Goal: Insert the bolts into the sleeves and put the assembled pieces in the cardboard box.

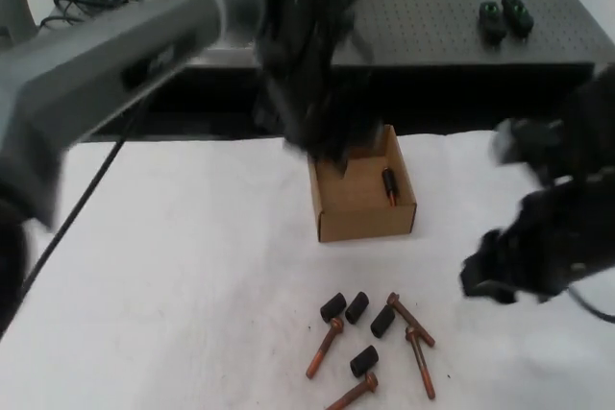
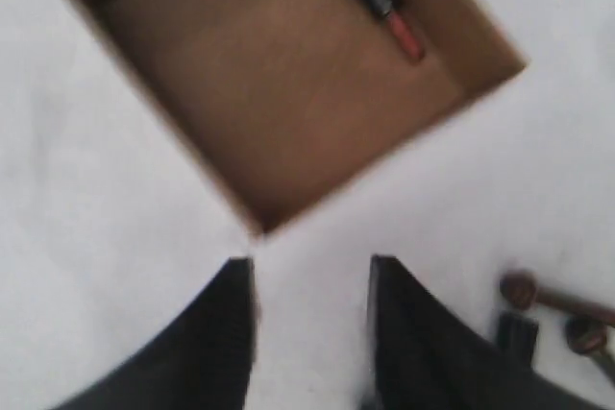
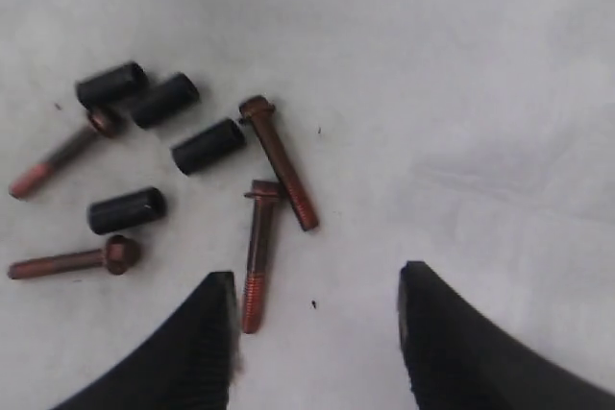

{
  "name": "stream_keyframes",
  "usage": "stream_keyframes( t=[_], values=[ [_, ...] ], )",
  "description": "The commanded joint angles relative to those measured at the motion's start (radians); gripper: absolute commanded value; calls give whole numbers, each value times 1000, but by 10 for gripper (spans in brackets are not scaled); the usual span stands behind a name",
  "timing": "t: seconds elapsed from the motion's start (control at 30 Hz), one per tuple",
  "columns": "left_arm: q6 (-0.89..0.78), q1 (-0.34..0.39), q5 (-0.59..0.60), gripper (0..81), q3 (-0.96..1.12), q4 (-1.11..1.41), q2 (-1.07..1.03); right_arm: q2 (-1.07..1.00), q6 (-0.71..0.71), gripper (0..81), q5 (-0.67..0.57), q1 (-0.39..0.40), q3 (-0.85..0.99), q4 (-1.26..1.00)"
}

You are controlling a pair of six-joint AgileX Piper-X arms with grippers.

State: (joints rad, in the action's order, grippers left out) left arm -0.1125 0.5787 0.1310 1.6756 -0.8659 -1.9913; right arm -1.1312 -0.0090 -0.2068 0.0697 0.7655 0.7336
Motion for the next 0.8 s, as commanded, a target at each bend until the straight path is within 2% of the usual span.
stream_keyframes(
  t=[0.0, 0.13, 0.23, 0.4, 0.57, 0.7, 0.77],
  values=[
    [-38, -1, -16, 284, -231, 158, 158, -330, -128, 381, 106, 93, 120, 10],
    [-44, -1, -16, 284, -531, 334, 377, -489, -172, 374, 141, 143, 199, -18],
    [-40, -1, -16, 284, -659, 374, 493, -564, -199, 360, 160, 172, 248, -33],
    [-19, -1, 0, 284, -755, 375, 597, -645, -236, 355, 207, 206, 290, -35],
    [9, -1, 103, 284, -774, 366, 604, -693, -266, 351, 257, 229, 289, -70],
    [67, -1, 133, 299, -781, 347, 604, -723, -285, 273, 308, 230, 289, -73],
    [103, -1, 153, 335, -781, 337, 604, -725, -285, 197, 304, 230, 287, -98]
  ],
)
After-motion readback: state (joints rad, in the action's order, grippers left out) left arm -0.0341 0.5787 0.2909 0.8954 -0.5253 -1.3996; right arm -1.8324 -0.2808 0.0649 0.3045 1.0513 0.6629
